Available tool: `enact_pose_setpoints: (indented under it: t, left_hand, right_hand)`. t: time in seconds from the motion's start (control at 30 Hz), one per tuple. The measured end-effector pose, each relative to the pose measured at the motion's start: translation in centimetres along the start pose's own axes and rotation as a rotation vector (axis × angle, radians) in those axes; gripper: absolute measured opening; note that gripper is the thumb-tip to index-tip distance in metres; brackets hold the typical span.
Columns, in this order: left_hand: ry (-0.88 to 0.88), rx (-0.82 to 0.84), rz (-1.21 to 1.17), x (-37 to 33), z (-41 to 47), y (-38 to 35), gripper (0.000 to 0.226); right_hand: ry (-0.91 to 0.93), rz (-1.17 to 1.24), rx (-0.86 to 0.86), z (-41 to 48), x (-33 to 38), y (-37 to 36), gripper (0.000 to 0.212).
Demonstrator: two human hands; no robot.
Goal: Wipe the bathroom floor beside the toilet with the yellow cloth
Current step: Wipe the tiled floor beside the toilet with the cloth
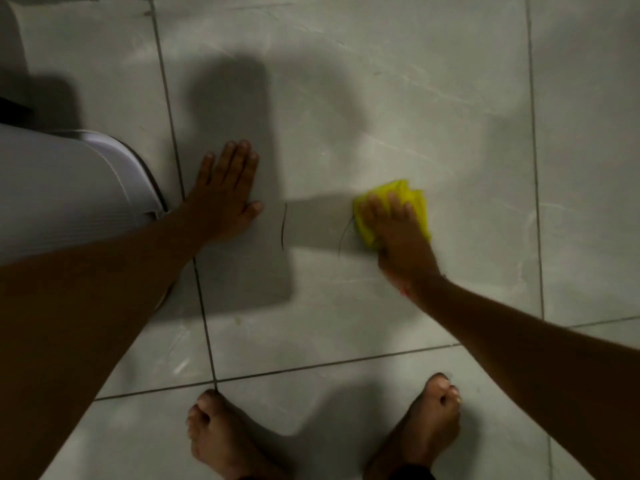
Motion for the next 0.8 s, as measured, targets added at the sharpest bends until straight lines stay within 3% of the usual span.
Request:
enact_pose_setpoints:
  t: [0.07, 0.1, 0.2, 0.23, 0.27, 0.37, 0.4, 0.47, 0.6, 0.67, 0.73, 0.8]
  left_hand:
    - [0.012, 0.012, -0.024, 0.0, 0.1, 0.3, 0.085]
    - [0.018, 0.019, -0.033, 0.0, 0.1, 0.4, 0.086]
    - [0.021, 0.012, -0.018, 0.0, 0.1, 0.2, 0.086]
    - [0.014, 0.016, -0.017, -0.1, 0.1, 0.1, 0.086]
    - [0.013, 0.017, -0.018, 0.0, 0.0, 0.2, 0.086]
    - [0.014, 0.022, -0.028, -0.1, 0.0, 0.5, 0.086]
    - [0.02, 0.028, -0.032, -0.1, 0.0, 0.7, 0.087]
    - [0.026, 0.031, -0.036, -0.2, -0.1, 1.0, 0.087]
    - [0.0, -0.007, -0.03, -0.2, -0.2, 0.9, 0.086]
    - [-0.014, -0.039, -0.019, -0.1, -0.3, 0.6, 0.086]
    - [-0.023, -0.055, -0.016, 0.0, -0.4, 0.4, 0.084]
    - [-0.012, -0.069, -0.015, 0.0, -0.4, 0.3, 0.083]
  right_hand:
    - [0.164, -0.042, 0.112, -5.3, 0.4, -0.9, 0.078]
    - [0.1, -0.007, 0.101, -6.7, -0.9, -0.7, 0.081]
    - [-0.378, 0.111, -0.06, -3.4, -4.2, 0.8, 0.081]
    - [-0.444, 0.126, -0.083, -1.8, -3.7, 1.0, 0.079]
    - [-0.409, 0.103, -0.072, -0.9, -2.6, 0.7, 0.078]
    - [-0.021, 0.001, 0.09, -4.0, 0.7, -1.4, 0.084]
    - [0.01, 0.005, 0.132, -6.3, 0.3, -1.3, 0.087]
    - [-0.132, 0.036, 0.114, -8.6, -2.4, -0.6, 0.088]
    - [-0.49, 0.075, -0.107, -1.3, -4.0, 1.1, 0.062]
    - [-0.334, 0.046, -0.111, 1.6, -0.9, 0.5, 0.058]
    - [0.051, -0.081, 0.028, 0.1, 2.8, -1.1, 0.059]
    - [0.242, -0.102, 0.129, -3.4, 3.0, -1.3, 0.059]
Point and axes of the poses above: each hand's wrist, its own z-axis towards the middle knuckle, its own y-axis out of the back of the hand, x = y × z, the point moved 6 cm from there along z, towards the middle knuckle, and after that the axes turned 4 degrees about z, right-handed, at the moved point
